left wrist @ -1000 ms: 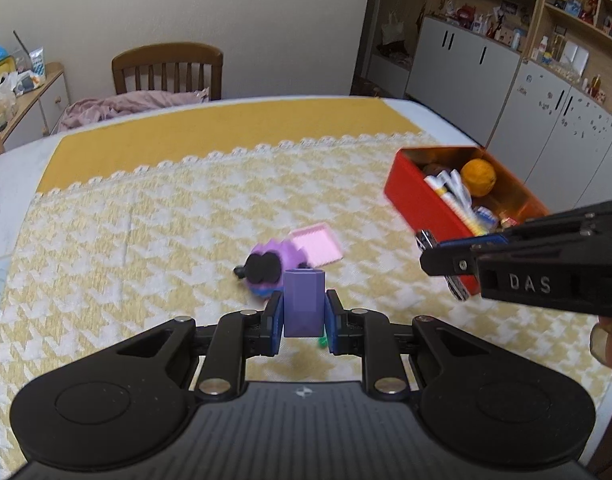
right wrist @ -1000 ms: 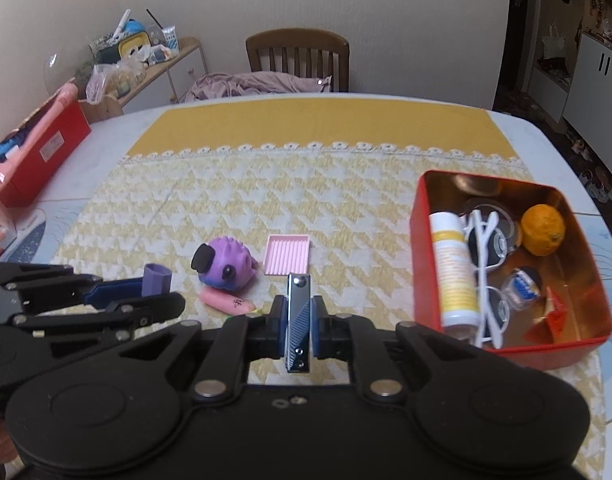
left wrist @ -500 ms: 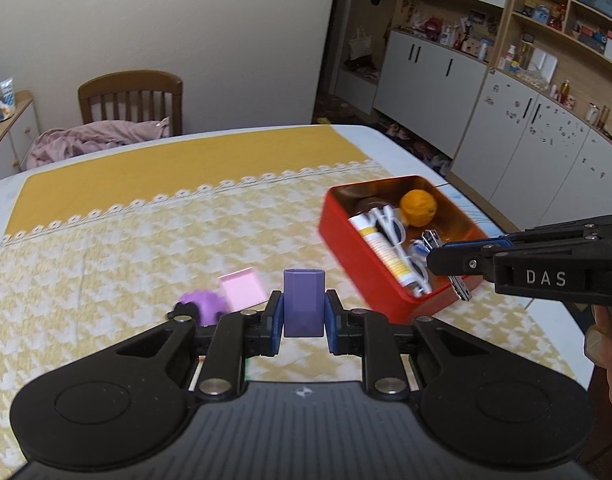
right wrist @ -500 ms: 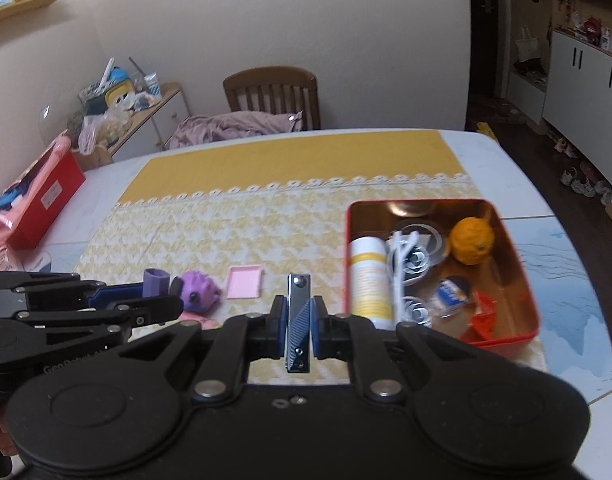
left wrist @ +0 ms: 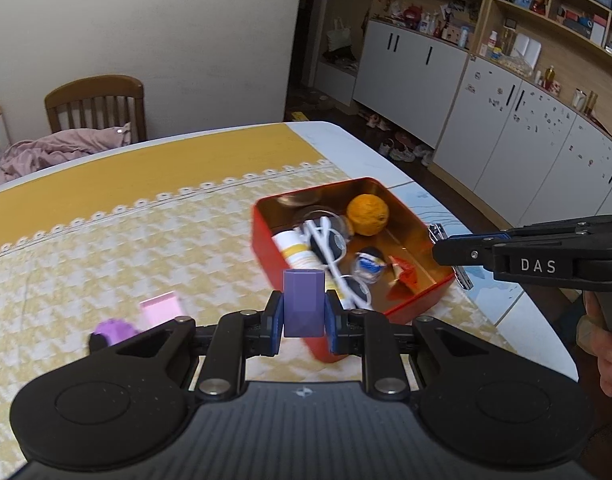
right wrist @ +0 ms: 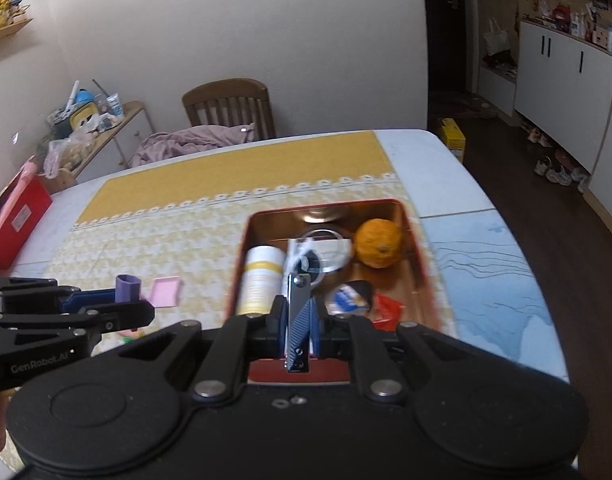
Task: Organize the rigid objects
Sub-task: 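Carry the purple block with the left tool while the right tool carries the clipper to the red box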
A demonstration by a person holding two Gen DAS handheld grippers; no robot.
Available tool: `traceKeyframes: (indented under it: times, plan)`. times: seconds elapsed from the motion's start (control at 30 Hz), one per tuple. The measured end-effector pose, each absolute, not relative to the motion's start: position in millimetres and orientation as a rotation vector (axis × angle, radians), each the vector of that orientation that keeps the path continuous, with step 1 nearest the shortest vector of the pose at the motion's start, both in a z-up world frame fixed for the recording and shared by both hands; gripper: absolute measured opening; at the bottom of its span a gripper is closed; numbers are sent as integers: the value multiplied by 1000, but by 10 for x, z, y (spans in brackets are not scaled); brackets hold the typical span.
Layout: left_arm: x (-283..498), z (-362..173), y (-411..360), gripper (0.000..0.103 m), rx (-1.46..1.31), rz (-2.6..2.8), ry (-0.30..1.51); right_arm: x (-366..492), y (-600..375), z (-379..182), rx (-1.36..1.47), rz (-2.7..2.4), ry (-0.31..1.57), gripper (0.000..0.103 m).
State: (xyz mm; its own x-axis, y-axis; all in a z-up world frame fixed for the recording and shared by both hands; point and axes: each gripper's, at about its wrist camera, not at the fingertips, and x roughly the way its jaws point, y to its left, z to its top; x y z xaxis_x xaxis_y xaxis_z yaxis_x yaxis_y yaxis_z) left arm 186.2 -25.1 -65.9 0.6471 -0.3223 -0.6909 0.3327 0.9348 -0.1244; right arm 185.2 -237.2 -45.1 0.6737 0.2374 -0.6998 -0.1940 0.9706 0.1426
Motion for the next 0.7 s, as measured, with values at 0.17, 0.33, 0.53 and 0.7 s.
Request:
traceKeyframes:
  times: [0.17, 0.33, 0.53, 0.7]
  plan:
    - [2061, -732, -489, 20, 9, -384, 815, 1945, -2591, -536, 54, 236, 810, 11]
    - [2327, -796, -719, 20, 7, -381, 840, 2068, -2722, -626, 40, 249, 827, 11]
    - [2684, -878, -977, 20, 14, -381, 869, 2223, -2788, -749, 16, 274, 853, 11]
    - [2912, -974, -1136, 20, 15, -400, 903, 2303, -2792, -820, 5, 312, 880, 11]
